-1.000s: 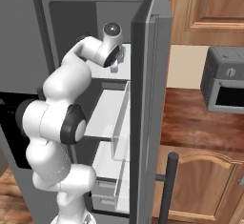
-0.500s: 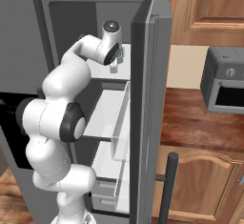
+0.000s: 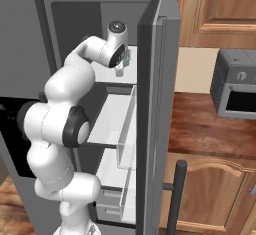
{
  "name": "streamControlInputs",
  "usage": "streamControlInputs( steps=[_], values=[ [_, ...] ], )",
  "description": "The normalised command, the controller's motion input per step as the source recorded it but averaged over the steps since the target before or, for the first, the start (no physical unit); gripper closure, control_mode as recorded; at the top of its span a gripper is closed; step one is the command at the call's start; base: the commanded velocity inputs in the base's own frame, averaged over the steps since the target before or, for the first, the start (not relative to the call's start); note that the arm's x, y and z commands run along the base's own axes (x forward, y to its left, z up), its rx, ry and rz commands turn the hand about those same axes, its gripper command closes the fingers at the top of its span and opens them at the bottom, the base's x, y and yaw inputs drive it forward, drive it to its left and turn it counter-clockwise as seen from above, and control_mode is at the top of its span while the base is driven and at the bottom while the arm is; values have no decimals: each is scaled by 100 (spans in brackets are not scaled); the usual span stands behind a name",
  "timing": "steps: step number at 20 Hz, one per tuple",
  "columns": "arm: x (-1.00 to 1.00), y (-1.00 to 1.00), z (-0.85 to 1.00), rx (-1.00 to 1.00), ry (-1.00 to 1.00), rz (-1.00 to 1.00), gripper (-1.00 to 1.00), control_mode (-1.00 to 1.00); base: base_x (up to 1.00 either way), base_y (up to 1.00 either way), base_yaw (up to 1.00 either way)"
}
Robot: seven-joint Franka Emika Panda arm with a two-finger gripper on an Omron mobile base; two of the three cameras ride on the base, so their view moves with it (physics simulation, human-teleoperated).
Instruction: Place two dumplings into each of the tupperware containers and then place the containers in the fridge.
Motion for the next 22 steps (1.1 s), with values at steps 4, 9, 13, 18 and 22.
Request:
streamControlInputs(
  steps=[4,9,13,18,22],
  values=[
    [37,-31,-46,2,0,7,100,-100,0,0,0],
    [18,-15,-58,1,0,4,100,-100,0,0,0],
    [0,14,-35,0,0,0,-100,-100,0,0,0],
    [0,0,-2,0,0,0,-100,-100,0,0,0],
    [0,0,0,0,-4,0,-100,-100,0,0,0]
  ],
)
